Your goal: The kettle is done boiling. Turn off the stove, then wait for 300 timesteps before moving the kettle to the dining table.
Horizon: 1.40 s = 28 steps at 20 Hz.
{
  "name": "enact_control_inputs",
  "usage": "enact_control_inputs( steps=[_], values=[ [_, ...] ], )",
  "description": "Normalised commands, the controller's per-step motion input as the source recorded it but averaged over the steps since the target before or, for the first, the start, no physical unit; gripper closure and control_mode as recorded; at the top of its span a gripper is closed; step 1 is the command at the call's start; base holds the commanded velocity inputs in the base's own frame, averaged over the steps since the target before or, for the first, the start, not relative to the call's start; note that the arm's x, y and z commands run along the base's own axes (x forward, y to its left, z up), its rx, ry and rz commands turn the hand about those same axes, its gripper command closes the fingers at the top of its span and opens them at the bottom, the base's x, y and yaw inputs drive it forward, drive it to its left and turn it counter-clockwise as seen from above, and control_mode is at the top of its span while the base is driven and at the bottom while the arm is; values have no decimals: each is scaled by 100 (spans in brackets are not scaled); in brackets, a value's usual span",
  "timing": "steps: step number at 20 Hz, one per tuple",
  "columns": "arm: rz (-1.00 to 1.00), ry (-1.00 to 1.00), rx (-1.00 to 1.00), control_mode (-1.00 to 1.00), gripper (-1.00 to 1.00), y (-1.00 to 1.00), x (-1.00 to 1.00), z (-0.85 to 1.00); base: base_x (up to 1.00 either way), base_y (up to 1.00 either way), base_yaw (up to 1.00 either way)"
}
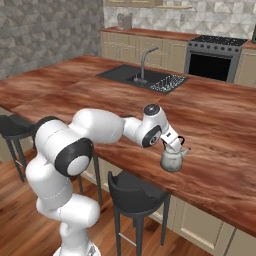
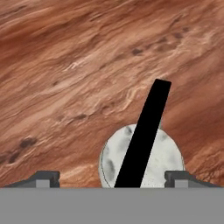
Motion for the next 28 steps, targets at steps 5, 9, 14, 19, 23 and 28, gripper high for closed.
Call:
enact_control_inputs(
  steps=[5, 9, 14, 19, 23, 28],
  values=[
    [-1, 2, 0, -100, -100, 0, -15, 17, 0, 0, 0],
    [-4, 1, 0, -100, -100, 0, -23, 43, 0, 0, 0],
    [-7, 5, 0, -100, -100, 1, -14, 49, 0, 0, 0],
    [-8, 5, 0, -100, -100, 5, -25, 40, 0, 0, 0],
    [-8, 0, 0, -100, -100, 22, -51, 36, 0, 0, 0],
    [-7, 0, 0, -100, -100, 25, -50, 46, 0, 0, 0]
  ],
)
